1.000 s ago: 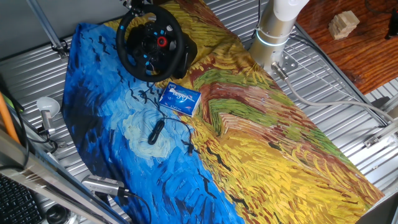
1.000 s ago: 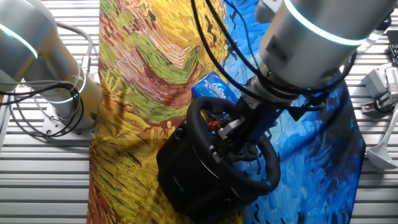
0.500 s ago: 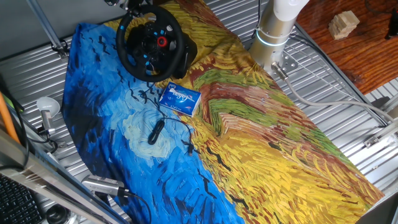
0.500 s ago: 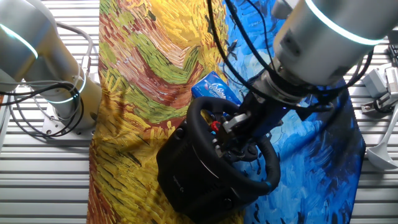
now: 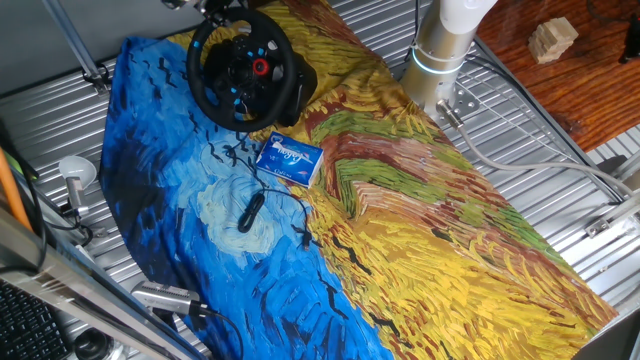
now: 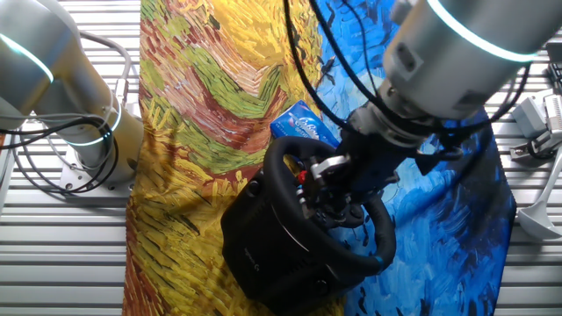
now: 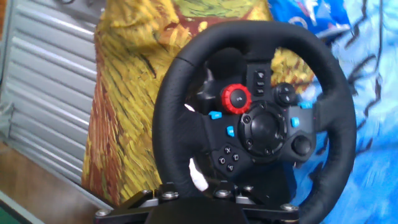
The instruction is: Rotate the steering wheel 90 degrees counterclockwise
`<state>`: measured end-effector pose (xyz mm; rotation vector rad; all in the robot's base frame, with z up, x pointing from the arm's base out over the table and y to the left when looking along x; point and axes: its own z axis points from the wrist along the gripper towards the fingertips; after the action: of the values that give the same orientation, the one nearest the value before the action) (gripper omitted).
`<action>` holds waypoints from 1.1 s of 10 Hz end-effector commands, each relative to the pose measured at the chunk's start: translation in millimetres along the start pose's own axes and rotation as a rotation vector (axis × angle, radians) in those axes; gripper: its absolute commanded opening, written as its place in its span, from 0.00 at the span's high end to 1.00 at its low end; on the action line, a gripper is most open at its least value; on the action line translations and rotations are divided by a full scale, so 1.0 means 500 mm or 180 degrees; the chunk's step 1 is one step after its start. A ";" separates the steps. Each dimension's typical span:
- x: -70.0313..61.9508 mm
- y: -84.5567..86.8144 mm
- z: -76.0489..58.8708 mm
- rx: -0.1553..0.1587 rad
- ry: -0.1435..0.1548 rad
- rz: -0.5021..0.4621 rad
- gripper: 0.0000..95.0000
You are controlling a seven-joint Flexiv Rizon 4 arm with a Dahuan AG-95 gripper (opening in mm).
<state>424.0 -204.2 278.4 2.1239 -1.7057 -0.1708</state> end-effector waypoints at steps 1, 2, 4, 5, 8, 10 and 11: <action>-0.016 -0.008 -0.003 -0.0091 -0.0133 0.0047 0.60; -0.027 -0.014 -0.005 -0.0110 -0.0169 0.0084 0.60; -0.038 -0.017 -0.011 -0.0130 -0.0168 0.0151 0.60; -0.040 -0.017 -0.014 -0.0131 -0.0165 0.0250 0.60; -0.037 -0.015 -0.014 -0.0043 -0.0081 0.0685 0.60; -0.037 -0.015 -0.014 -0.0032 -0.0051 0.1119 0.60; -0.034 -0.013 -0.015 -0.0005 -0.0027 0.1394 0.60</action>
<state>427.5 -184.0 279.4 1.8017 -2.0336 -0.1032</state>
